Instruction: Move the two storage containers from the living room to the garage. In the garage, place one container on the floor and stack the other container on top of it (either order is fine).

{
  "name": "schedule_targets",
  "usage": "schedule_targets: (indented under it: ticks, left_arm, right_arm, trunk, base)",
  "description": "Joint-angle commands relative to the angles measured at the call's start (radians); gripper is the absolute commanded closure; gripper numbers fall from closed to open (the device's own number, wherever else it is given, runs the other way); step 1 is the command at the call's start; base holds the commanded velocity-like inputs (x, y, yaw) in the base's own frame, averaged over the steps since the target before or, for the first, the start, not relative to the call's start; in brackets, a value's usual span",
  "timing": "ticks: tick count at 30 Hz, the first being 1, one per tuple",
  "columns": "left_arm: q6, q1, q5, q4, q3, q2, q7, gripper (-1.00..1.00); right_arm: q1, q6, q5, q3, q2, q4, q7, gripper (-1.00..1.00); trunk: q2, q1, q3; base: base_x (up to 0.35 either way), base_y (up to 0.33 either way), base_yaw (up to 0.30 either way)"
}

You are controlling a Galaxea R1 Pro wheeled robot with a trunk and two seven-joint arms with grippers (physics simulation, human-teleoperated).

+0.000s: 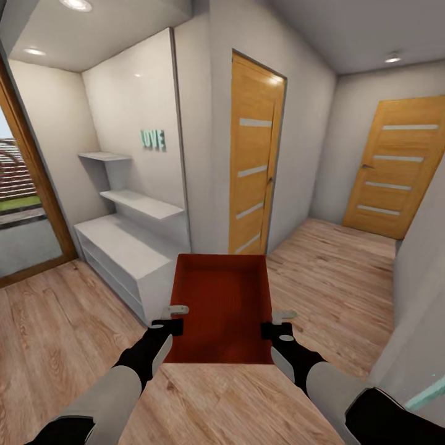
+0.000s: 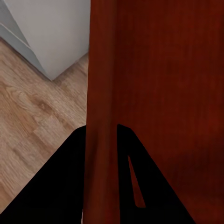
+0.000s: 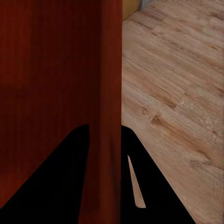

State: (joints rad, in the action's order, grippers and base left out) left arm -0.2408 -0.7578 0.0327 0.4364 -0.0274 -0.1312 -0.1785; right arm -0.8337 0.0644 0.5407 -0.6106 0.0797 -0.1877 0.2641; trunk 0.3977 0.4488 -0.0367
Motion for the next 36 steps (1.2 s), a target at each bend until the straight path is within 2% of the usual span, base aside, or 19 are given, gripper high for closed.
schedule_targets:
  ticks: [1,9,18,36]
  left_arm:
    - [-0.005,0.000,-0.011,-0.022,0.010,0.038,-0.004,1.00]
    - [-0.005,0.000,-0.011,-0.022,0.010,0.038,-0.004,1.00]
    - [-0.005,0.000,-0.010,-0.022,0.012,0.038,-0.004,1.00]
    - [-0.004,0.000,-0.009,-0.022,0.012,0.038,-0.004,1.00]
  right_arm:
    - [-0.002,0.032,-0.005,0.010,-0.001,-0.002,0.000,1.00]
    - [-0.002,0.032,-0.004,0.010,-0.001,-0.002,0.000,1.00]
    - [-0.002,0.031,-0.004,0.011,0.000,-0.002,0.000,1.00]
    - [-0.002,0.032,-0.004,0.011,0.000,-0.002,0.000,1.00]
  trunk:
    - [0.002,0.001,-0.002]
    - [0.002,0.001,-0.002]
    - [0.002,0.001,-0.002]
    - [0.002,0.001,-0.002]
  base:
    - [0.304,0.162,0.000]
    - [0.306,0.158,-0.024]
    - [0.306,0.112,-0.278]
    - [0.248,0.004,-0.285]
